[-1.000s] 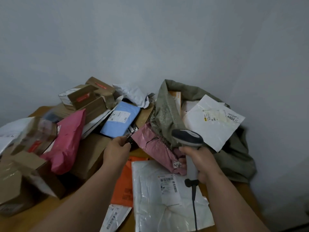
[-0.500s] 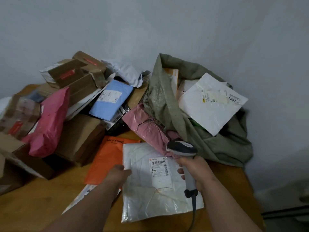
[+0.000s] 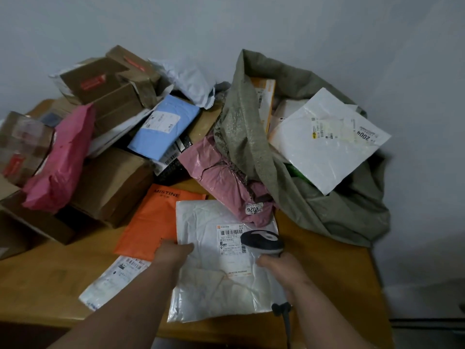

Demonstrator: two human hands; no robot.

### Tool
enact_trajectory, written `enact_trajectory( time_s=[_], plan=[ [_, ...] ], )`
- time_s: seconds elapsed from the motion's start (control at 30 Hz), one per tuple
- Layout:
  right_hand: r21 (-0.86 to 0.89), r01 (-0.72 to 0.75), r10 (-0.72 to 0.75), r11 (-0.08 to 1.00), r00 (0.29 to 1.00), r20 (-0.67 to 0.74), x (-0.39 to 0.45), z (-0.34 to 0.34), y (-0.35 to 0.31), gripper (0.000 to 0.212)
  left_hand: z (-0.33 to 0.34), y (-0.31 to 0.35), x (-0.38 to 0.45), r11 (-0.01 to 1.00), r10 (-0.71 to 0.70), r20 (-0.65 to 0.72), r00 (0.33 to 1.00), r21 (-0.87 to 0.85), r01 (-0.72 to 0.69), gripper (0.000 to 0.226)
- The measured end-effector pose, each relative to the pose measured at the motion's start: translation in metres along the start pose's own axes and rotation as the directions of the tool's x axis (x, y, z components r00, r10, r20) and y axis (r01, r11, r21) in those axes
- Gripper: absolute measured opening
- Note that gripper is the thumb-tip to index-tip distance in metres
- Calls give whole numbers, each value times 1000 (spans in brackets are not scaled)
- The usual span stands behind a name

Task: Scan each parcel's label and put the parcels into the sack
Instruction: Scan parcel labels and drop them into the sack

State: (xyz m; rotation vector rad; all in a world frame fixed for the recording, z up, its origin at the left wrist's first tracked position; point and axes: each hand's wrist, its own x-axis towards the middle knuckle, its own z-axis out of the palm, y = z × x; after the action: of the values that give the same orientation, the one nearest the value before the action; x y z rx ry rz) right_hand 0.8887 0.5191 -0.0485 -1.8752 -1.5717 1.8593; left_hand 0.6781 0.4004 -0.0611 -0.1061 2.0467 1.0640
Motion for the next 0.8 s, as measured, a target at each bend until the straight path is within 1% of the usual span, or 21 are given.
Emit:
enact_trajectory(
  time_s=[0.1,0.2,0.23,0.4,0.5,0.63,0.8],
  plan=[
    [-25,9,-9,1000,1000,-1,-2,0,0,14,-4,-4,-5,994,-65,49,997,-80,69,36],
    [-22,9,-9,1000,1000,-4,-5,0,1,12,-7,-6,-8,986,-66,106,992,-143,81,45],
    [-7,6,-6,1000,1000,-5,-8,2,2,13,-8,-6,-8,986,-60,118,991,-150,77,44],
    [102,1,1,995,1000,-12,-24,14,6,15,-21,-6,-8,971,34,179,983,-239,10,19],
    [143,46,-45,989,999,-11,-34,24,4,14,-37,-11,-11,965,97,164,982,-257,-53,18],
    [214,92,-97,973,995,15,-51,36,-1,13,-65,-21,-16,950,141,152,978,-299,-90,18],
    [196,129,-151,972,984,99,-77,54,-3,15,-94,-28,-21,923,191,164,968,-365,-121,17]
  ],
)
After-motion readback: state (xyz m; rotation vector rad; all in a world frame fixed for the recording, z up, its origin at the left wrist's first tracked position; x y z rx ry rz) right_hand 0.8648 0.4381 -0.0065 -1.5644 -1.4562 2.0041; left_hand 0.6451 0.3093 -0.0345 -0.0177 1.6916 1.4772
